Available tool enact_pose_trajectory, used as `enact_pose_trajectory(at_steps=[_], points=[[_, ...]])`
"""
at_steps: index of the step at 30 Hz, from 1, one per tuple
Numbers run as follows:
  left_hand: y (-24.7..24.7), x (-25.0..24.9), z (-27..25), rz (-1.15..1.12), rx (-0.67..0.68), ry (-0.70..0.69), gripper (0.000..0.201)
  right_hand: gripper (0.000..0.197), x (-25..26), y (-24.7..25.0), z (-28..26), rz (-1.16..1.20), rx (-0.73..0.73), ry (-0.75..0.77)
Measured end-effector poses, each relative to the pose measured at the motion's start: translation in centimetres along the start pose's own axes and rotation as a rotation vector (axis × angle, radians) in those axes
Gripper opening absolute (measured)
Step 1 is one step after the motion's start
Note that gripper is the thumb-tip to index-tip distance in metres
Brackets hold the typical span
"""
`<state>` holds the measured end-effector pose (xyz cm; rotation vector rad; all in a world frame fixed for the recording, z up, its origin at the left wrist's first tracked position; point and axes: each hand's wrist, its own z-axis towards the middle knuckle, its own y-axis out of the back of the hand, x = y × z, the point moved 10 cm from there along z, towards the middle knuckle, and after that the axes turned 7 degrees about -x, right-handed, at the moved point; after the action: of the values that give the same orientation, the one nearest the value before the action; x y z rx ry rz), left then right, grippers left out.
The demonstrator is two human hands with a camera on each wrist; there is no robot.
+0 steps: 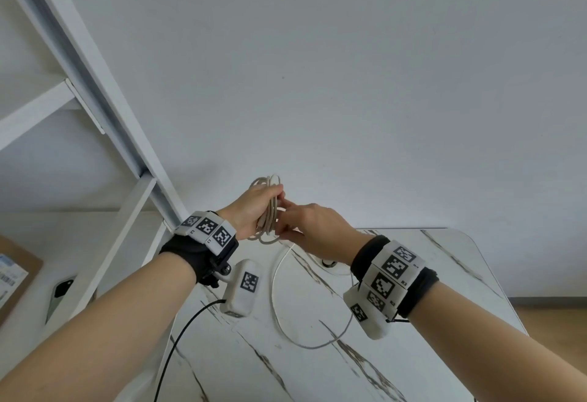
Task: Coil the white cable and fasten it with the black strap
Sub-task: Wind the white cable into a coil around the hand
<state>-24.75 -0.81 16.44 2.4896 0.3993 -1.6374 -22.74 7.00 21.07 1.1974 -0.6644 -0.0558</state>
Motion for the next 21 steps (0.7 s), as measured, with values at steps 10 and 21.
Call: enact_pose_trajectory(at_steps=[10,21], points=[[-1.6,3.5,-1.3,0.011,0.198,0.264,0.035,0.008,-2.8,3.8,0.9,0.347,-0.198,-0.135],[-3.0,2.1,-3.5,-0.120,0.464,0.289,0.038,0.019,-8.4,3.0,0.3,0.548,-0.405,-0.352]])
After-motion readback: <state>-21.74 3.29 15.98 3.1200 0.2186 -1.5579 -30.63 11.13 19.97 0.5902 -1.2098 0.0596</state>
